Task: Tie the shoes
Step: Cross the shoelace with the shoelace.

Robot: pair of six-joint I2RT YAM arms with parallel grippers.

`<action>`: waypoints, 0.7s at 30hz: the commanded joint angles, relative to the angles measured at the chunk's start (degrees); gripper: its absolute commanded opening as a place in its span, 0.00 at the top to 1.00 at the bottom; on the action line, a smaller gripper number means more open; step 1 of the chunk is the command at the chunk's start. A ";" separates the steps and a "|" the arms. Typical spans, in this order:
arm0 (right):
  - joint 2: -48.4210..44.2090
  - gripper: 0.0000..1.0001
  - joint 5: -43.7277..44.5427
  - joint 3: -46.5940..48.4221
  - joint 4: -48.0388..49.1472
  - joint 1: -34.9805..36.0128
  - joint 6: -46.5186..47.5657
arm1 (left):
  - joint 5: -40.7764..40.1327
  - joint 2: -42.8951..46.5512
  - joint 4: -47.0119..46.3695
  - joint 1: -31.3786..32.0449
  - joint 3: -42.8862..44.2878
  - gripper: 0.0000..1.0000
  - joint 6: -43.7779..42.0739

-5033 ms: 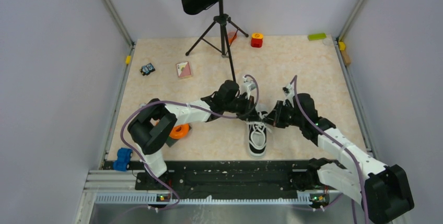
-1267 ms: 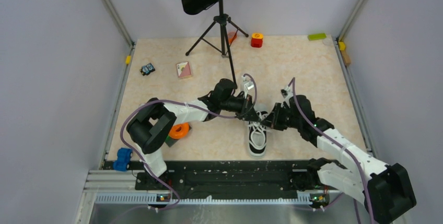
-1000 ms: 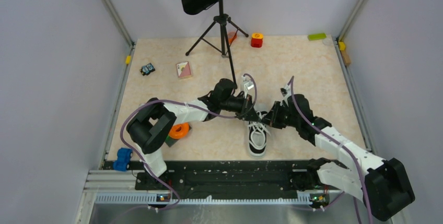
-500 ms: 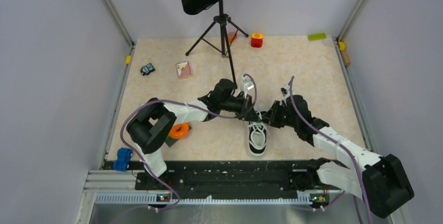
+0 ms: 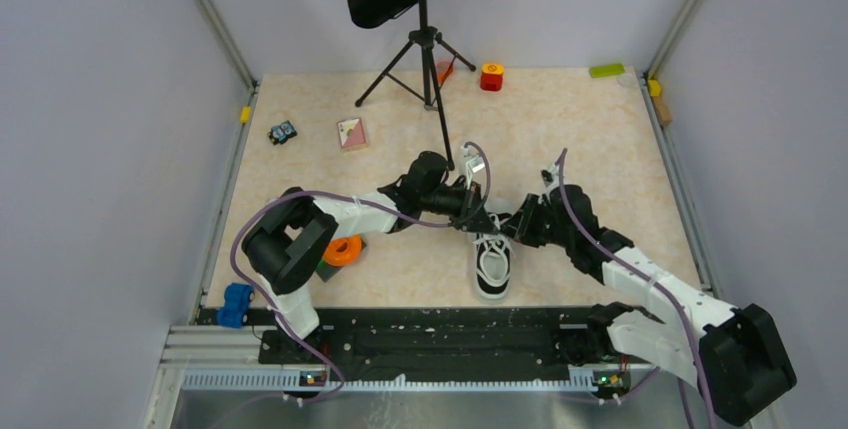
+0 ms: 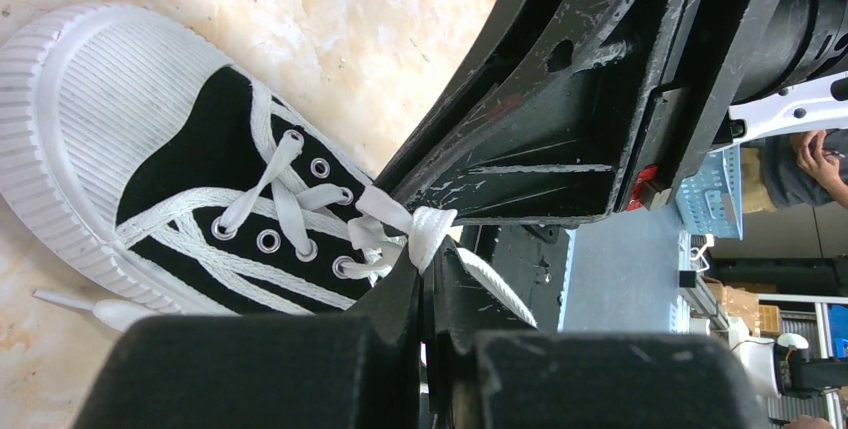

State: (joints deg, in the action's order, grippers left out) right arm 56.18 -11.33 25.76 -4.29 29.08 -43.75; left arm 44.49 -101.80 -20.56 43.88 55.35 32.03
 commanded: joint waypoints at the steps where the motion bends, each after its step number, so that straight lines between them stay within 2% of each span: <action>1: -2.57 0.86 1.46 0.80 -1.41 0.55 0.13 | 1.67 0.53 -3.20 -0.46 -0.32 1.00 -0.09; 12: -5.70 0.71 0.96 1.19 -4.38 0.54 -0.04 | 1.40 0.72 -3.60 -0.55 -1.11 1.00 0.04; 19: -7.06 0.65 1.05 0.99 -7.90 0.54 2.92 | 1.48 0.77 -4.09 -0.55 -1.02 1.00 0.31; 21: -7.39 0.60 0.63 0.58 -7.85 0.54 3.70 | 1.48 0.87 -4.10 -0.54 -1.19 1.00 0.31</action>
State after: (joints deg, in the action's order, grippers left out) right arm 50.09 -10.57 25.76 -11.16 29.10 -42.57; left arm 44.77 -101.80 -21.12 43.57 54.59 32.27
